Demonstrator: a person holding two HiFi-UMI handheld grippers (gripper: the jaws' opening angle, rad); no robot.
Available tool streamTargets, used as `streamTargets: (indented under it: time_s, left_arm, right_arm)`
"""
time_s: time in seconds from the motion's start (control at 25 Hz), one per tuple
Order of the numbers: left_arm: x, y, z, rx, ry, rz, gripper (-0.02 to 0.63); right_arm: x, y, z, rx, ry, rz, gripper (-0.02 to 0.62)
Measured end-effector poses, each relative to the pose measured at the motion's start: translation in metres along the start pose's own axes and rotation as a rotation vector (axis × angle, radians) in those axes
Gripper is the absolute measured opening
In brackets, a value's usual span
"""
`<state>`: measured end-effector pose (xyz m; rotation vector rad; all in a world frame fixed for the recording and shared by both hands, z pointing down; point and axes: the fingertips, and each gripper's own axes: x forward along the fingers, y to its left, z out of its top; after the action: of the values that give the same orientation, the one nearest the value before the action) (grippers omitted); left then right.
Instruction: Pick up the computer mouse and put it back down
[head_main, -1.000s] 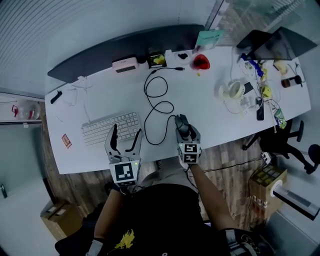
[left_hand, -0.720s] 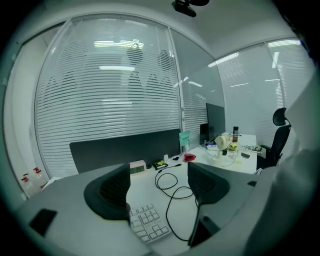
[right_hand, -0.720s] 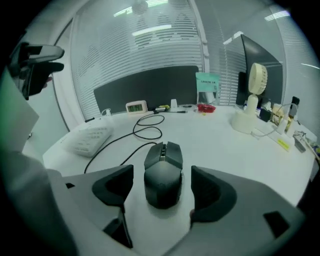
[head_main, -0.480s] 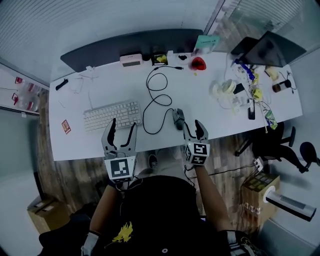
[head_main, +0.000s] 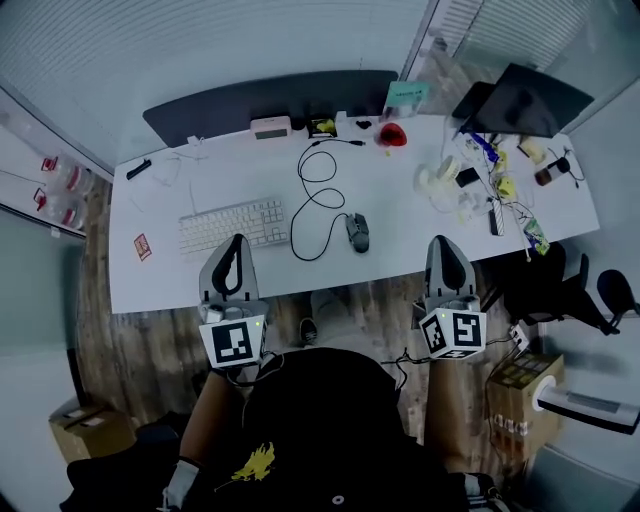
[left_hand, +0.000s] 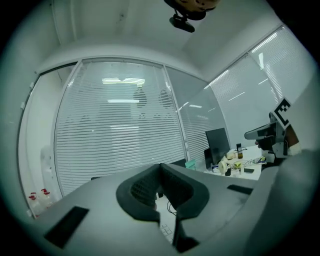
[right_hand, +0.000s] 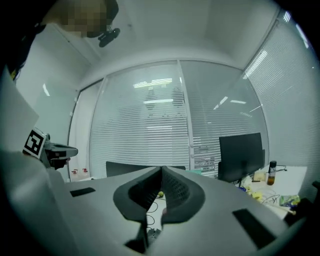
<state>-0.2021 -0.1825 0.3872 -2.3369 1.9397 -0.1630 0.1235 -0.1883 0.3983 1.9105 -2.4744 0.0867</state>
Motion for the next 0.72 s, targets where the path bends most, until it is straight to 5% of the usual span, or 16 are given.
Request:
streamTargets:
  time_s: [0.72]
  left_arm:
    - [-0.041,-0.015,0.024,0.016,-0.046,-0.077,0.014]
  right_arm:
    - [-0.04,0.034,0.039,-0.084,-0.072,0.032,0.014]
